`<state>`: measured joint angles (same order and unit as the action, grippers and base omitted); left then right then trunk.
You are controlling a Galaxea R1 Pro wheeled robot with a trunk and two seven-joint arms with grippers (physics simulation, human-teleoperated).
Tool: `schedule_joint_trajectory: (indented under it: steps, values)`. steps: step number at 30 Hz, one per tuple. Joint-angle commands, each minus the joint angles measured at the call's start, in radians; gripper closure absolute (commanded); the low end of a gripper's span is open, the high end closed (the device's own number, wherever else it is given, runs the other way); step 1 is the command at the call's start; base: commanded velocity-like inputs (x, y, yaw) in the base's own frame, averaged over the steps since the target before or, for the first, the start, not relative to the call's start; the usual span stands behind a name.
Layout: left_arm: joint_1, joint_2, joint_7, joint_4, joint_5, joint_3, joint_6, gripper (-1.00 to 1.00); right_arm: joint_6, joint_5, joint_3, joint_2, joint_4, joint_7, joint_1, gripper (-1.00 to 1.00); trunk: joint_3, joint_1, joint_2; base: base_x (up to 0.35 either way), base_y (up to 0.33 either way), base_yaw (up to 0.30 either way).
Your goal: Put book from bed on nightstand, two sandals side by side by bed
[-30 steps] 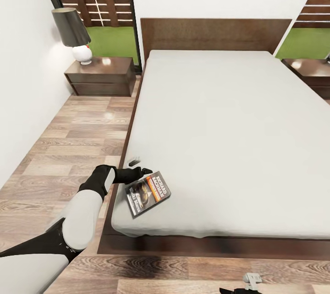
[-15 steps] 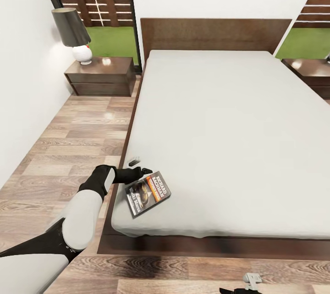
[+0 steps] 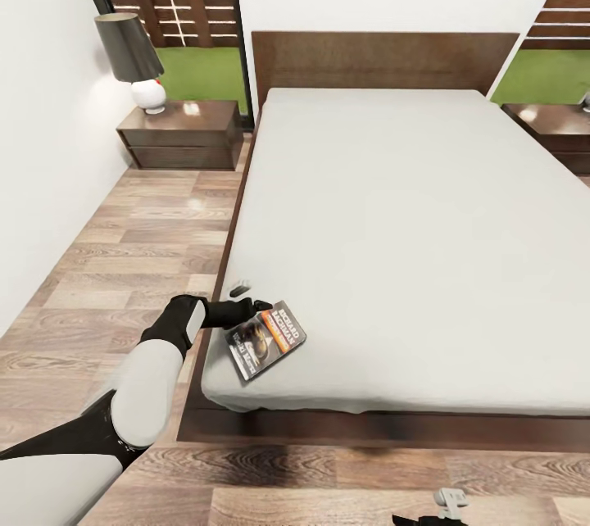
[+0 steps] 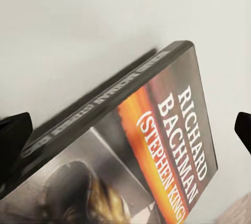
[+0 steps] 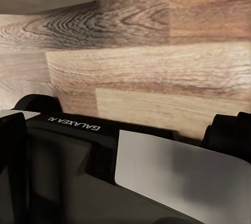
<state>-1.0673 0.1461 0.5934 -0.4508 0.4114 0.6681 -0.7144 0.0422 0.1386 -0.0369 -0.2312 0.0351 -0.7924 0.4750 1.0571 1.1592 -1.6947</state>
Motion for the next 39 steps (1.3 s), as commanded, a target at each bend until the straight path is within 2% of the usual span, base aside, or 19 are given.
schedule_joint_trajectory:
  steps: [1,39]
  values:
    - [0.000,0.001,0.005,-0.002,0.024,0.007,-0.004,-1.00,0.002,0.000,-0.003,0.000,-0.001,-0.004,0.001,-1.00,0.001,0.000,0.000,-0.015,0.000,0.000]
    - [0.001,0.002,0.005,0.000,0.024,0.006,-0.004,-1.00,0.002,0.001,-0.003,0.000,-0.001,-0.004,0.001,-1.00,0.001,0.000,0.000,-0.048,0.000,0.000]
